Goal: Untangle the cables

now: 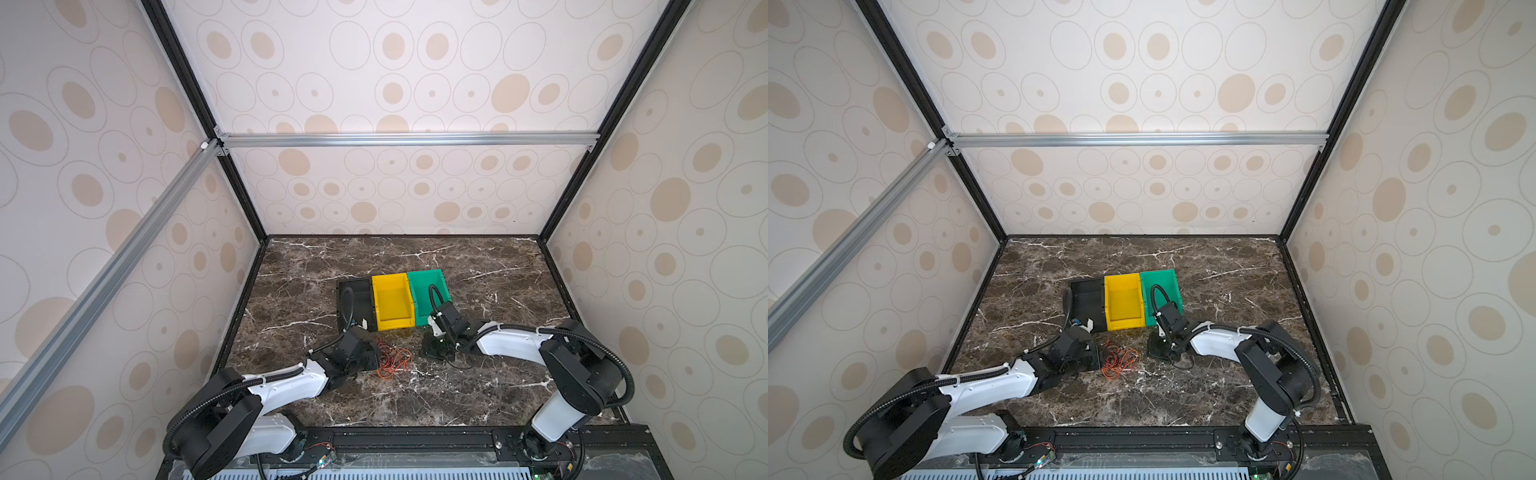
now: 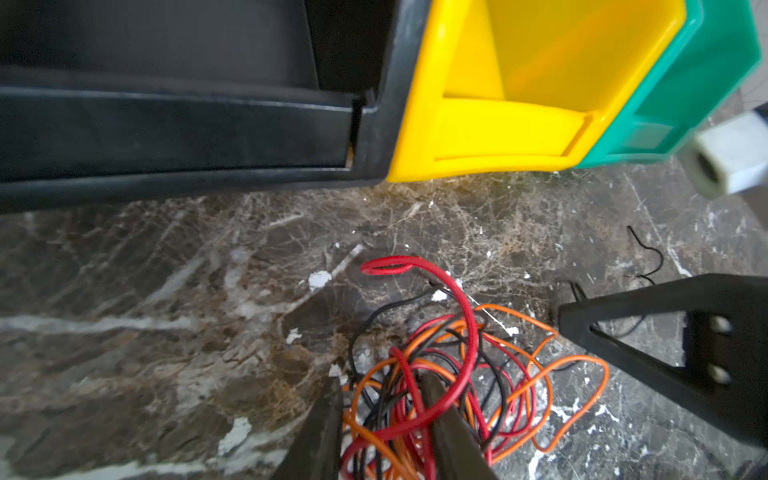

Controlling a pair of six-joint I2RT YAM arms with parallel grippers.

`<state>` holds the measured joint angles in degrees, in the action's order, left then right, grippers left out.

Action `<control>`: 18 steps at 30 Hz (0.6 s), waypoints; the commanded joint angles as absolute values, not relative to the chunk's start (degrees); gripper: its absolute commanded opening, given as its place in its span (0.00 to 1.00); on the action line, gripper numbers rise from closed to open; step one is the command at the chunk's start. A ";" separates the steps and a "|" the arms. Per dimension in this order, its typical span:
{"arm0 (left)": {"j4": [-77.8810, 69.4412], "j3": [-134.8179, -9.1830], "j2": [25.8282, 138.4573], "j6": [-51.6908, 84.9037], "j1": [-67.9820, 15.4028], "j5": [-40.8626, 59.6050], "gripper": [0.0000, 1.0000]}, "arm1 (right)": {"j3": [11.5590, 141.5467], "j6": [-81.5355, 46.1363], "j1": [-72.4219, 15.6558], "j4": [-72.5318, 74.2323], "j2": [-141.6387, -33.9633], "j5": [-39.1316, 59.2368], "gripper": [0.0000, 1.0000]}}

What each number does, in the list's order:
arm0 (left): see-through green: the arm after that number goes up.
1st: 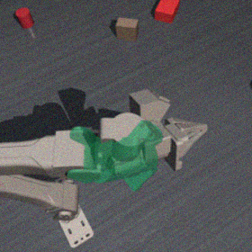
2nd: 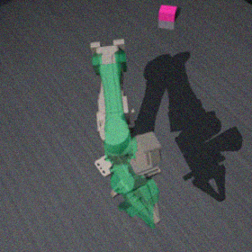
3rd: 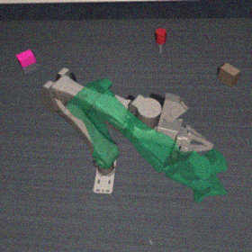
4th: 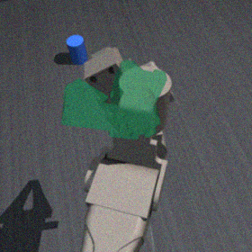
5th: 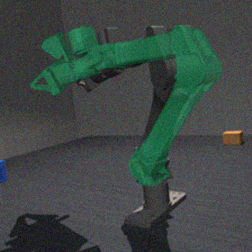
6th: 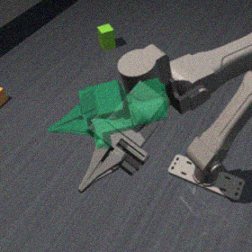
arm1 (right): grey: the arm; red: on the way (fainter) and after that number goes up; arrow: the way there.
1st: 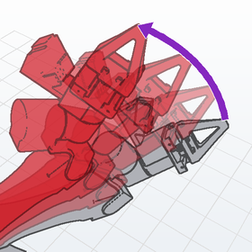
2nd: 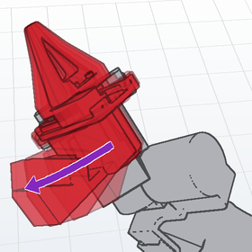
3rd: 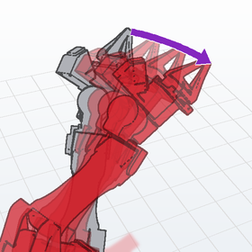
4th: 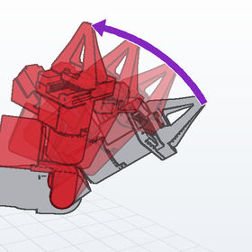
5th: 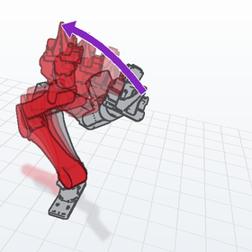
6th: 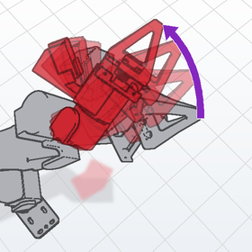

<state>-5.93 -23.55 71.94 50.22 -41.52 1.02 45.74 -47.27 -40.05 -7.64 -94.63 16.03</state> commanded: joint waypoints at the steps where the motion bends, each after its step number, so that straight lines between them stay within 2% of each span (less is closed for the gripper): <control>1: -6.91 -22.69 69.86 51.74 -41.35 0.15 0.29 | 45.19 -46.14 -40.34 -9.32 -91.85 10.98 0.00; 4: -5.71 -22.41 68.70 52.11 -41.39 -0.99 0.22 | 44.91 -44.23 -40.32 -12.21 -87.23 4.79 0.00; 11: -1.58 -22.06 65.41 52.62 -41.18 -4.87 0.20 | 45.35 -39.03 -39.49 -21.78 -77.08 -10.59 0.00; 18: 1.63 -21.71 62.01 52.96 -40.88 -7.09 0.17 | 43.65 -37.32 -33.81 -26.71 -71.12 -16.22 0.00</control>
